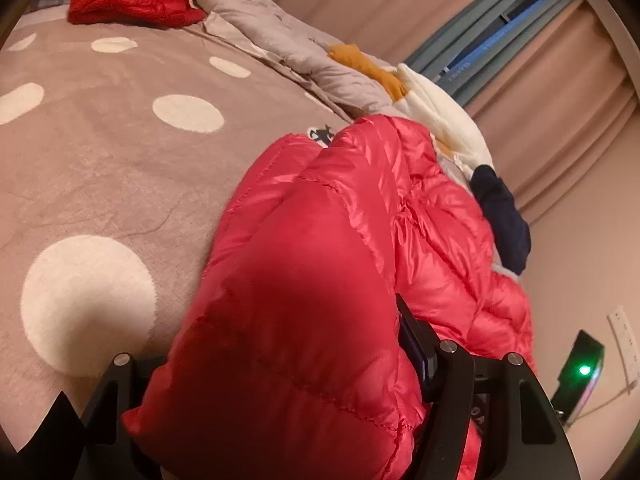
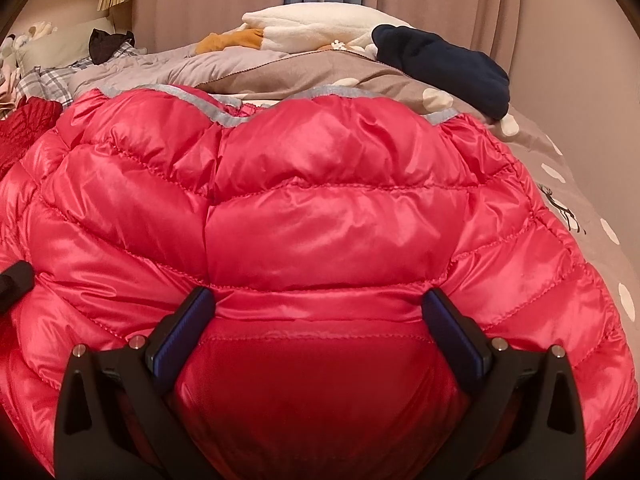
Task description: Fold large clothes
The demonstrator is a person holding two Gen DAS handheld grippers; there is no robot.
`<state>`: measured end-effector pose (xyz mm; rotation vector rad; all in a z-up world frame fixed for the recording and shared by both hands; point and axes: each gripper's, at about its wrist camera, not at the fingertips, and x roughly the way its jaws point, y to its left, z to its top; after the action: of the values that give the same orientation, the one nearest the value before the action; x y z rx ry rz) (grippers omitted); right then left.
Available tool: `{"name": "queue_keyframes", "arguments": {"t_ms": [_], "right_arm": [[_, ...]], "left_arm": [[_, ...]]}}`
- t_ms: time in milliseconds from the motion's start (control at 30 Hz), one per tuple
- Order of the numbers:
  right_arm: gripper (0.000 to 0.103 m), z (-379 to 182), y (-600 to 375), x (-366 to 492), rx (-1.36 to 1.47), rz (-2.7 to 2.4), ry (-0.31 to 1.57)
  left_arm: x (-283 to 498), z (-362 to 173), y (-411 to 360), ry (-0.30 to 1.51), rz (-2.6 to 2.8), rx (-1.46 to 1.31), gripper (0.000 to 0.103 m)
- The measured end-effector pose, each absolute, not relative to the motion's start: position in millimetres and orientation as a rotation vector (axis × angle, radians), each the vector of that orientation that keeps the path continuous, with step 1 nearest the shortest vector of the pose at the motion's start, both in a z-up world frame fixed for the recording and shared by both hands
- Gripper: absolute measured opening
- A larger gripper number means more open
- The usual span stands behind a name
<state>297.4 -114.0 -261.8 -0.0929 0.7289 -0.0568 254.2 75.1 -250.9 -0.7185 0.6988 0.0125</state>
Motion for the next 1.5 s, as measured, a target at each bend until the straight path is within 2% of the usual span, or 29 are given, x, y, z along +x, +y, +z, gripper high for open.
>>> {"name": "queue_keyframes", "arguments": {"t_ms": [467, 800, 900, 1000, 1100, 1133, 1167, 1333, 1433, 1500], "right_arm": [[0.102, -244.6, -124.1, 274.6, -0.06, -0.046, 0.663], [0.103, -211.9, -259.1, 212.2, 0.434, -0.208, 0.579], [0.103, -229.4, -287.5, 205.7, 0.57, -0.326, 0.658], [0.103, -262.3, -303.2, 211.8, 0.74, -0.226, 0.76], [0.103, -269.1, -297.1, 211.9, 0.763, -0.218, 0.73], [0.098, -267.4, -290.8, 214.0, 0.746, -0.203, 0.73], [0.084, -267.2, -285.2, 213.5, 0.75, -0.174, 0.722], [0.061, -268.4, -267.4, 215.5, 0.774, -0.074, 0.694], [0.052, -265.2, -255.6, 219.8, 0.749, -0.013, 0.702], [0.051, -264.8, -245.6, 225.7, 0.72, 0.036, 0.719]], "left_arm": [[243.7, -256.2, 73.3, 0.672, 0.008, -0.7, 0.073], [244.0, -256.5, 72.7, 0.674, 0.017, -0.687, 0.075], [242.9, -257.0, 73.1, 0.672, 0.018, -0.686, 0.075], [243.5, -256.0, 72.8, 0.672, 0.02, -0.687, 0.075], [243.2, -256.6, 74.5, 0.671, 0.015, -0.695, 0.075], [243.0, -256.1, 74.7, 0.668, 0.012, -0.704, 0.074], [242.3, -255.9, 76.1, 0.664, 0.008, -0.715, 0.072], [237.3, -242.9, 85.0, 0.635, 0.024, -0.729, 0.056], [230.5, -223.8, 91.2, 0.601, 0.088, -0.674, 0.052], [223.6, -212.0, 97.3, 0.565, 0.105, -0.672, 0.052]]}}
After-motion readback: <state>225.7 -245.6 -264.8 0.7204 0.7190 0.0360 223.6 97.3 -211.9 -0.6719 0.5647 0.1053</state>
